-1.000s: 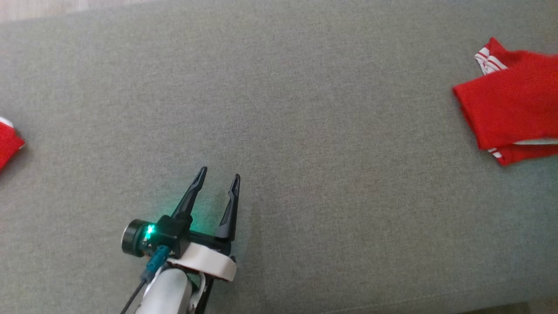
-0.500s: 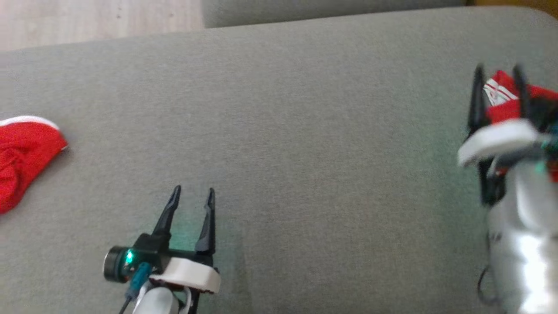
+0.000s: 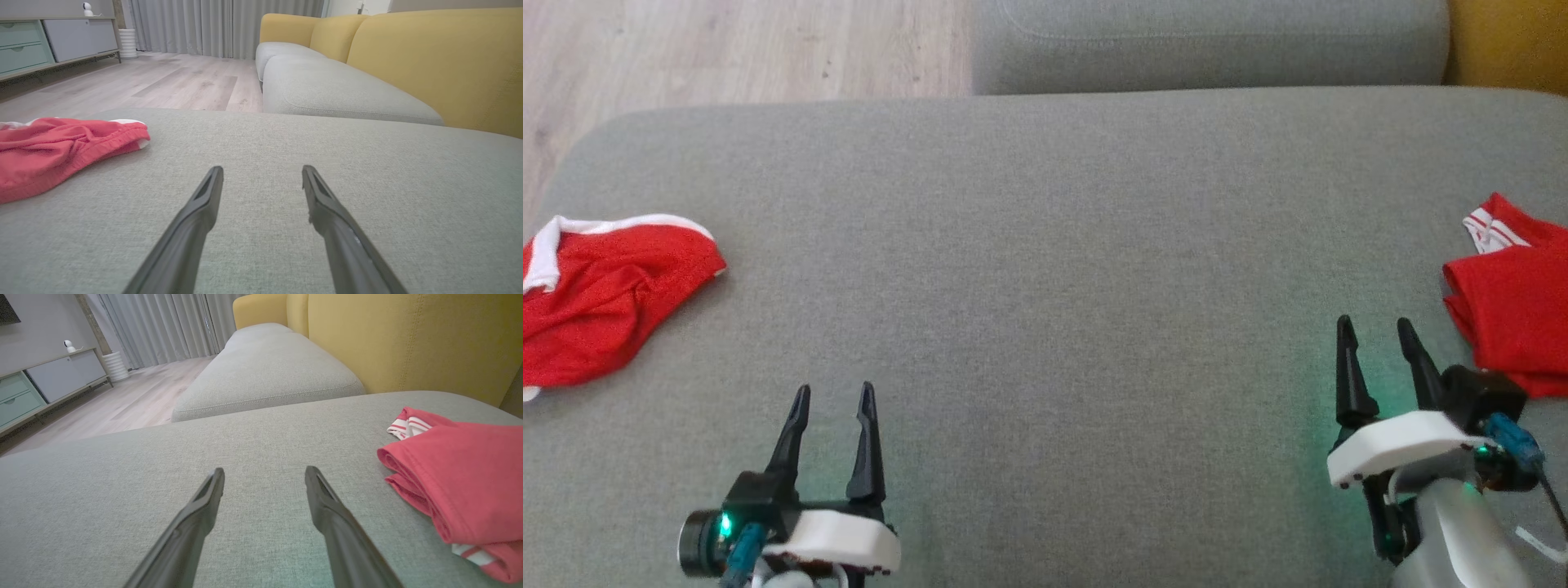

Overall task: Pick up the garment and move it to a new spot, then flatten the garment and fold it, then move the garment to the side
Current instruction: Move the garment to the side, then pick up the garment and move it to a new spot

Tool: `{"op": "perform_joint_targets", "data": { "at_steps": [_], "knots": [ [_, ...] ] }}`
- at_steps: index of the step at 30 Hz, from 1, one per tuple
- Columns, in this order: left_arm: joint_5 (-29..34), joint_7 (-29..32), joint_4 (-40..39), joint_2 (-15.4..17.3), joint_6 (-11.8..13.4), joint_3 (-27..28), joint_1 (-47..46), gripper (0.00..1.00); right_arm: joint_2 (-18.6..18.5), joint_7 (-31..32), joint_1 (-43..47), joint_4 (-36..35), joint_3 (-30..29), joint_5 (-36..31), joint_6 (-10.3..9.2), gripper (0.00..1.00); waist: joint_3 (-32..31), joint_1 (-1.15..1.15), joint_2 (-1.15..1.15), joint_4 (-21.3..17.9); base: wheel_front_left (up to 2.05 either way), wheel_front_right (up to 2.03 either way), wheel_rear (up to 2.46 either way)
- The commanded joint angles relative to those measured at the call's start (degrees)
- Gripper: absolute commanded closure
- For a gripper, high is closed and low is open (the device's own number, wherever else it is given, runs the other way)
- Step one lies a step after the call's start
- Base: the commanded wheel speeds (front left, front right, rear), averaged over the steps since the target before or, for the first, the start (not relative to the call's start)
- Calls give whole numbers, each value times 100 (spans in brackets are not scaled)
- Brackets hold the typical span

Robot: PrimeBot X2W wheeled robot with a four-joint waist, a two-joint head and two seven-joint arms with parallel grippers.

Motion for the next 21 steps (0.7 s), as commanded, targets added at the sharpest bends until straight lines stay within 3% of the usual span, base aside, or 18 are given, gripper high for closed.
{"op": "perform_joint_targets", "data": {
  "at_steps": [1,15,21],
  "knots": [
    [-30,-47,-157,9,43,232,-75,0,-13,-54,-71,-217,181,39,11,0,-83,1,0,24,0,0,0],
    [-67,-47,-160,9,24,329,194,0,-12,-54,228,-215,366,178,11,0,-372,1,0,78,0,0,0],
    [-114,-47,-167,9,36,276,165,0,-12,-54,231,-227,502,179,11,0,-305,1,0,357,0,0,0]
  ]
}}
